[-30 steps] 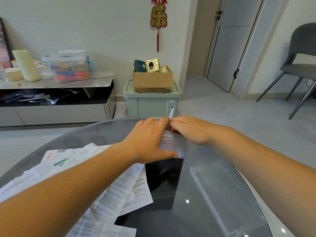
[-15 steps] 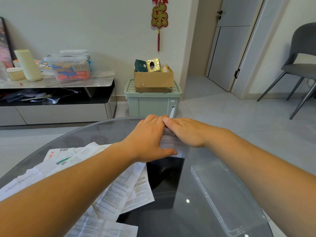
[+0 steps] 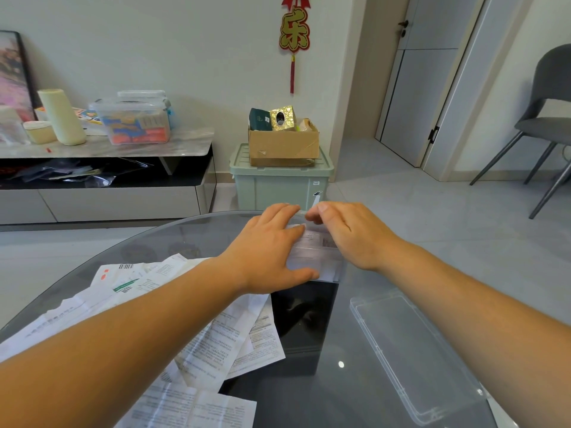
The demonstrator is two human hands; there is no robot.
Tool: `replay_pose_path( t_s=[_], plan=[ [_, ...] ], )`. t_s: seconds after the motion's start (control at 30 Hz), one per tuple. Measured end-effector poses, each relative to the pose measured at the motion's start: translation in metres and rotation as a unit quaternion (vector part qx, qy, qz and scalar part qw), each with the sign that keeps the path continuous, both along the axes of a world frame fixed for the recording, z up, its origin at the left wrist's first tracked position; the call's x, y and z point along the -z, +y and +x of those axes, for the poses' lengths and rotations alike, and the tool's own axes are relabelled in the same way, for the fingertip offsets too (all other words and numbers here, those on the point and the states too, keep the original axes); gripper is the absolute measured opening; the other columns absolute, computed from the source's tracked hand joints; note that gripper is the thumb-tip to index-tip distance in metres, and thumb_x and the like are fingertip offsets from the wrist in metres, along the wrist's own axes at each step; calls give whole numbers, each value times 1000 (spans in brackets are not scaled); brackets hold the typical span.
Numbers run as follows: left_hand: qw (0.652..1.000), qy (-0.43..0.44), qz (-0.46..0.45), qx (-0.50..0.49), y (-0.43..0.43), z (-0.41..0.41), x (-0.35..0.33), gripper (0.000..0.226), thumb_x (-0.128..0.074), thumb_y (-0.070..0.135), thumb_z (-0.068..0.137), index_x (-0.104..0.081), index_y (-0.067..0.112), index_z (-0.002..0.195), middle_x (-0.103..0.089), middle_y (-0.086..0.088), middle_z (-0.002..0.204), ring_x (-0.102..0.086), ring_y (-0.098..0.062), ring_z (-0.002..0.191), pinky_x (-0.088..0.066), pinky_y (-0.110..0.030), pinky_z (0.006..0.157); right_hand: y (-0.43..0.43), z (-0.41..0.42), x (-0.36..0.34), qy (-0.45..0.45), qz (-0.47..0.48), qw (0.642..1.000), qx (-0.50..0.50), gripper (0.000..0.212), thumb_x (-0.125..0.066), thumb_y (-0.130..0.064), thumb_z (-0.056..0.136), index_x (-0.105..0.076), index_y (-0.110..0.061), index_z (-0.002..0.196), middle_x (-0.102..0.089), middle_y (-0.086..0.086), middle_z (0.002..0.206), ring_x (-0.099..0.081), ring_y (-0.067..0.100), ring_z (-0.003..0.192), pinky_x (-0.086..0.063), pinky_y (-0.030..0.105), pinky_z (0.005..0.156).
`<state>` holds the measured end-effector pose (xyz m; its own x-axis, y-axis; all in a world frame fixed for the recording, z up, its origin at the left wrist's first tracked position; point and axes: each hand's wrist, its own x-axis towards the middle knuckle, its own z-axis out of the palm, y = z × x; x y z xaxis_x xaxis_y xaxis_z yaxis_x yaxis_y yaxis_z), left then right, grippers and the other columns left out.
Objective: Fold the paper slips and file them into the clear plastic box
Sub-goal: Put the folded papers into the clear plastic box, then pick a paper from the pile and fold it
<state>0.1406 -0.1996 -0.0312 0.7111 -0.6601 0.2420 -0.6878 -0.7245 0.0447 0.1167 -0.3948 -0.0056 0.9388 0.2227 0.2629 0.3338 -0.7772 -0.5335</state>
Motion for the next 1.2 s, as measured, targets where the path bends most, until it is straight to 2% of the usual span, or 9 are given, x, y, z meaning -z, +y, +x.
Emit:
replay_pose_path(
  t_s=[0.33,0.43,0.53,0.63,0.73,0.83,0.93,1.07,1.2],
  plan=[
    [998,53,20,-36,14,-16,-20,98,-53,81,78,-20,35,158,-5,3,167,-2,-21,153,-13,-48,122,-15,-23,-4,-69,164,980,94,47,-25,-42,95,-69,-24,104,-73,-8,102,-66,4,100,-53,37,95],
    [997,56,-21,-47,33,-38,-27,95,-57,76,80,-19,36,157,-15,7,165,-12,-18,152,-18,-45,122,-12,-46,-10,-89,182,973,108,40,-29,-36,99,-67,-27,97,-71,-11,97,-65,4,97,-54,36,92],
    [989,83,-77,-92,60,-70,-31,76,-58,65,88,-31,35,152,-36,10,156,-39,-14,140,-37,-38,115,4,-78,-13,-66,187,976,93,35,-35,-26,107,-68,-26,94,-70,-10,94,-64,6,93,-55,37,88],
    [976,131,-94,-148,92,-111,-28,48,-58,59,90,-47,39,132,-54,15,131,-59,-4,108,-53,-28,94,35,-117,-13,20,144,988,45,34,-39,-26,106,-70,-21,92,-70,-5,92,-64,13,91,-54,43,87],
    [968,169,-52,-176,117,-151,-26,29,-57,61,90,-51,43,113,-57,22,108,-60,-2,88,-52,-18,80,67,-151,-10,104,85,991,-9,35,-42,-37,103,-68,-16,89,-68,0,89,-62,18,87,-52,45,87],
    [959,211,11,-190,135,-191,-26,27,-57,63,89,-51,44,107,-56,21,104,-57,-3,87,-50,-20,82,95,-179,-7,168,0,983,-70,33,-44,-43,101,-64,-21,86,-63,-9,84,-57,11,79,-51,35,79],
    [949,241,42,-199,147,-220,-24,35,-60,65,86,-49,45,112,-53,20,113,-56,-5,96,-49,-23,88,115,-197,-2,200,-68,971,-111,28,-47,-44,101,-70,-27,102,-60,-21,91,-57,1,88,-47,20,79],
    [943,247,32,-222,151,-236,-19,51,-68,65,80,-47,43,121,-48,16,122,-54,-7,104,-49,-27,92,124,-210,11,197,-125,959,-160,34,-43,-55,99,-67,-32,106,-59,-25,104,-52,3,104,-47,31,94],
    [926,264,11,-268,151,-237,-14,67,-78,63,71,-46,40,124,-46,9,122,-53,-11,103,-51,-30,91,123,-224,20,198,-222,941,-159,48,-40,-61,98,-58,-34,134,-39,-15,154,-27,10,144,-29,38,118]
  ],
)
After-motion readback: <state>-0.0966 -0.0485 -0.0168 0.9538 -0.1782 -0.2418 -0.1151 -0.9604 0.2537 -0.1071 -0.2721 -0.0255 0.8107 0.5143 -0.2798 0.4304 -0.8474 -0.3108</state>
